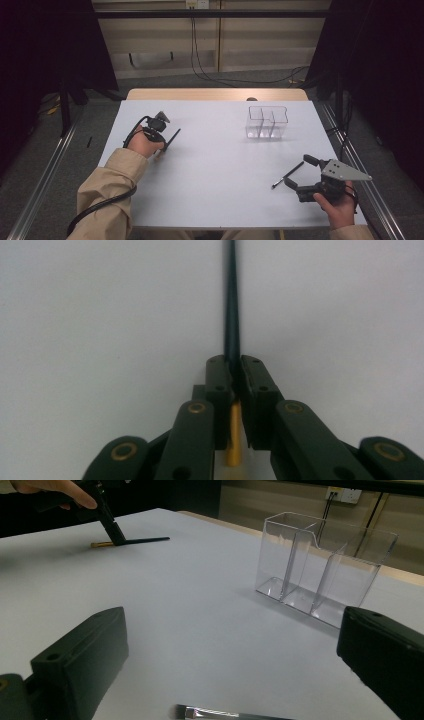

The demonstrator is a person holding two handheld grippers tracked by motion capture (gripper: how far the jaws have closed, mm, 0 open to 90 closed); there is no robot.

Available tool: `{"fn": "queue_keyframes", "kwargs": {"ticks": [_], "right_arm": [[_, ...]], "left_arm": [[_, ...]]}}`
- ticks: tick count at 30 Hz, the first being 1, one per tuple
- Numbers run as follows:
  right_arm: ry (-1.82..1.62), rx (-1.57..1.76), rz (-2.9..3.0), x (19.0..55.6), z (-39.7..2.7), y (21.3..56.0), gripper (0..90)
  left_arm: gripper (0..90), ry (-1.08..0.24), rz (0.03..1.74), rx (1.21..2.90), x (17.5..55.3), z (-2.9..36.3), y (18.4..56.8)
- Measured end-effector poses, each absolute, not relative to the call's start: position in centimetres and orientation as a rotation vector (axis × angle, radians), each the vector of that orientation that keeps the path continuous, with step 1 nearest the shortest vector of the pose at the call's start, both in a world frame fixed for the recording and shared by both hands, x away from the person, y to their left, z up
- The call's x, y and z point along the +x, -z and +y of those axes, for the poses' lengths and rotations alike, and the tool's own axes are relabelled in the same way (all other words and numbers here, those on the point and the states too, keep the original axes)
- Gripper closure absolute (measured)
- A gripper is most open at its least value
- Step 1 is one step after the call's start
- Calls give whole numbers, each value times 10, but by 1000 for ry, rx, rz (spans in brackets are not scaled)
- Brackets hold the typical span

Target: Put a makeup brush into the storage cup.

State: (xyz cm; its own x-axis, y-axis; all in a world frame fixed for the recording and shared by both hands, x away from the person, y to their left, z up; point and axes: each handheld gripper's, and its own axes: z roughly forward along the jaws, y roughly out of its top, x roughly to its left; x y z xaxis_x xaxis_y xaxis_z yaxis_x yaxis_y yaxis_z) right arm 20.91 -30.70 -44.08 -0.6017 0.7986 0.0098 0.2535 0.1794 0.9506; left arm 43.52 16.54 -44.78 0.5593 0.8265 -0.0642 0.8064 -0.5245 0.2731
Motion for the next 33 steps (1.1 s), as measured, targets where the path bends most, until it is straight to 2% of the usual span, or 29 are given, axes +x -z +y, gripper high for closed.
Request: {"fn": "queue_keyframes", "kwargs": {"ticks": [9,33], "right_arm": [[-1424,987,1963,210,-307,441,0],[-1418,994,1966,210,-308,442,0]], "left_arm": [[823,-88,1305,2595,439,162,447],[839,-17,1279,2557,437,167,442]]}}
